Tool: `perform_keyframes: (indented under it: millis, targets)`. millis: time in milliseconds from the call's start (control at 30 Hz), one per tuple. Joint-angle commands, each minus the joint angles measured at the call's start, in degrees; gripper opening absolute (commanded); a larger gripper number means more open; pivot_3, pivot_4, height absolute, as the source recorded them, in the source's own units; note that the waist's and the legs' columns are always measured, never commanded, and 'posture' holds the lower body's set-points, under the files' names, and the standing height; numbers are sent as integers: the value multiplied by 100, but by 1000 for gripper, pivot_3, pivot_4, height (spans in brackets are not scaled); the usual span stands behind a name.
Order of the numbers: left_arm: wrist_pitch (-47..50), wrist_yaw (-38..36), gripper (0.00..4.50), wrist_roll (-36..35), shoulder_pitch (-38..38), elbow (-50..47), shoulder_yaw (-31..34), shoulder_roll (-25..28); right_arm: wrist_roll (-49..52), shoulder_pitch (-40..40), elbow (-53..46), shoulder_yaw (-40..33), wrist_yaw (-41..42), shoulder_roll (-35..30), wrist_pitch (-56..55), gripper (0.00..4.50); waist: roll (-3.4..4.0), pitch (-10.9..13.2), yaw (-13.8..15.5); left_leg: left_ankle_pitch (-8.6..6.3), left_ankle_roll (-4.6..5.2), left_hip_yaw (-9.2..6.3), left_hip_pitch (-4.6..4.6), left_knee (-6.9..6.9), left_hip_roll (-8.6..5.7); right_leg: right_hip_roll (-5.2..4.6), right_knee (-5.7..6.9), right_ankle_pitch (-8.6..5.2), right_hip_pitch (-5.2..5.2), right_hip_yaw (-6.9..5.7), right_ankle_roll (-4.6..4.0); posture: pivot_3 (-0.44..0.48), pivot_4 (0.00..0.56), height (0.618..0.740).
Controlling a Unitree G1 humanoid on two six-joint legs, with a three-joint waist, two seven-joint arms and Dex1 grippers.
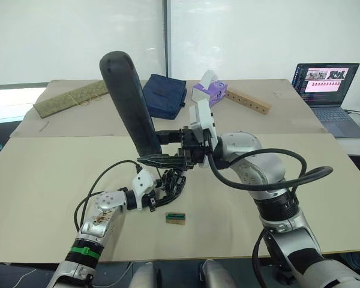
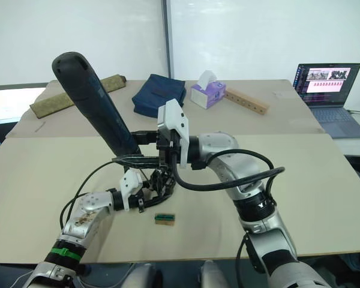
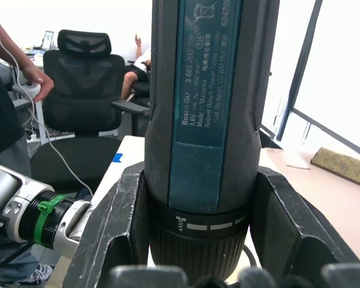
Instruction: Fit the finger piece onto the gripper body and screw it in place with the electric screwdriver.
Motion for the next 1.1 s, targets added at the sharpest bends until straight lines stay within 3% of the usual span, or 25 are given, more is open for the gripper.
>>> perform_keyframes:
  millis: [33,1100]
  targets:
    - [170,16,2266,137,194,184,-138,38,8,-50,-171,-68,30,46,-219,1903,0,0,0,0,0,0,0,0,0,0,0,0,0,0,0,0,150,740]
    - [282,29,2266,120,207,70,-189,34,-319,31,29,75,125,142,-363,1903,0,0,-3,0,0,0,-1,-1,0,0,-3,0,0,0,0,0,150,740]
